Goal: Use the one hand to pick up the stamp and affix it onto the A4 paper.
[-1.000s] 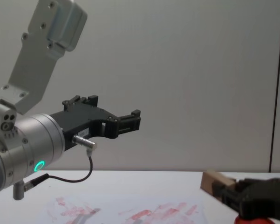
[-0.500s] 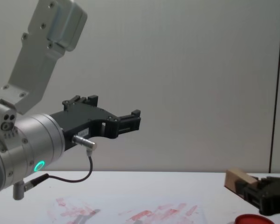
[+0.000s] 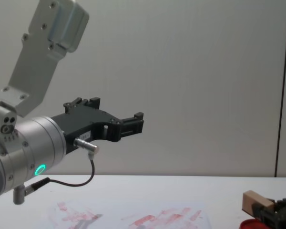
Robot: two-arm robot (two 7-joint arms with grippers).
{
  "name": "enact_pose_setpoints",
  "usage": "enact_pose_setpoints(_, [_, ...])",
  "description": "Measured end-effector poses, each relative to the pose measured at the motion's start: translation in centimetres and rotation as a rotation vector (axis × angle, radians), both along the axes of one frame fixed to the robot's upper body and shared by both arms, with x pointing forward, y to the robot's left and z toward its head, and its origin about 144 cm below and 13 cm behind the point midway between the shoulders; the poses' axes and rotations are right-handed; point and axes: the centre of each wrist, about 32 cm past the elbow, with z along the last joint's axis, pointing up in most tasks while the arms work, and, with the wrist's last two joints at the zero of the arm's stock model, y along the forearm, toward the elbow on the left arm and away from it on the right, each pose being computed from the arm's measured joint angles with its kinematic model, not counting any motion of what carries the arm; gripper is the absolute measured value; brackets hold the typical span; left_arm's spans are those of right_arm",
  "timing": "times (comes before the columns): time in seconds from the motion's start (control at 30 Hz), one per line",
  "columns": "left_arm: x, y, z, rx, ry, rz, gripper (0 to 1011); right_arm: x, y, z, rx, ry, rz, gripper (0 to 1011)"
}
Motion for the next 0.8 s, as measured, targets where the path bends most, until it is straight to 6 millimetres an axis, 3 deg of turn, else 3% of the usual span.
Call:
enact_pose_setpoints(0.47, [0.0, 0.0, 0.0, 0.0, 0.0, 0.0, 1003, 0.17, -0.36, -0.72, -0.031, 0.033, 0.005, 243])
enact_pose_setpoints(0.8, [0.0, 0.0, 0.0, 0.0, 0.0, 0.0, 1003, 0.16, -0.43, -0.57, -0.027, 0.032, 0.0, 565])
